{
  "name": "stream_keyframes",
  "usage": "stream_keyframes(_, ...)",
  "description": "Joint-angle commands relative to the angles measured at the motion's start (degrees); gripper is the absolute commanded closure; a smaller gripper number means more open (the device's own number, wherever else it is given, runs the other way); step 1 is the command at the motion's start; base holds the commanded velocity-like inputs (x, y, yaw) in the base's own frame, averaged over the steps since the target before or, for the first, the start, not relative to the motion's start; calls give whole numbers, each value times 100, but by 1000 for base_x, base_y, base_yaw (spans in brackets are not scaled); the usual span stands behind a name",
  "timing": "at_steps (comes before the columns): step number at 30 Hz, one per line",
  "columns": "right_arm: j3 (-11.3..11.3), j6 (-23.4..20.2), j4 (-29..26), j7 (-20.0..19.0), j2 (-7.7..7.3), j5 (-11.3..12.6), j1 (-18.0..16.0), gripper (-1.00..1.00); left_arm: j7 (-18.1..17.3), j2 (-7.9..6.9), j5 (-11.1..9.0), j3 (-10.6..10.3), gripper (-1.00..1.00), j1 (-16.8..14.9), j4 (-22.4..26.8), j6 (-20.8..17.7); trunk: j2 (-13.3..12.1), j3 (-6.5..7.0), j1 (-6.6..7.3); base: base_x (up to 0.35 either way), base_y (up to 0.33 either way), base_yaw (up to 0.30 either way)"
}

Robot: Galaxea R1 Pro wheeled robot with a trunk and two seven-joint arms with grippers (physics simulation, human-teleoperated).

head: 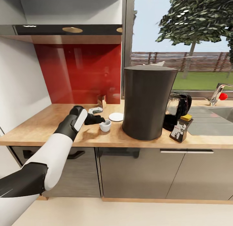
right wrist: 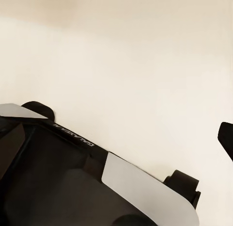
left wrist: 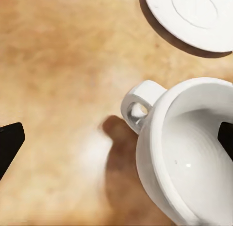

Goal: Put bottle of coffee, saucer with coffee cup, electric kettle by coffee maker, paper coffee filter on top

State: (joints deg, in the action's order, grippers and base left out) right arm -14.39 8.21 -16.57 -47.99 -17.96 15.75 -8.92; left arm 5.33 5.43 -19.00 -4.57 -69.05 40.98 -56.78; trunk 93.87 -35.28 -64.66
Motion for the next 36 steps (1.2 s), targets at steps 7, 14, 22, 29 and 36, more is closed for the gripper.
stream_keyframes(7, -47, 40, 5, -5, -5, 34, -5, -100, 56, 1, -59, -17, -100, -4, -61, -23, 3, -6, 0, 0, 0, 0)
stream_keyframes(14, -47, 32, 5, -12, -5, 34, -5, -100, 56, 1, -59, -17, -100, -4, -68, -26, 3, -19, 0, 0, 0, 0)
stream_keyframes(22, -47, 31, 5, -17, -5, 34, -5, -100, 54, 1, -59, -17, -100, -4, -72, -26, 3, -36, 0, 0, 0, 0)
stream_keyframes(29, -47, 31, 5, -17, -5, 34, -5, -100, 55, 1, -59, -17, -100, -4, -73, -26, 3, -77, 0, 0, 0, 0)
stream_keyframes(36, -47, 31, 5, -17, -5, 34, -5, -100, 55, 1, -59, -17, -100, -4, -78, -26, 3, -111, 0, 0, 0, 0)
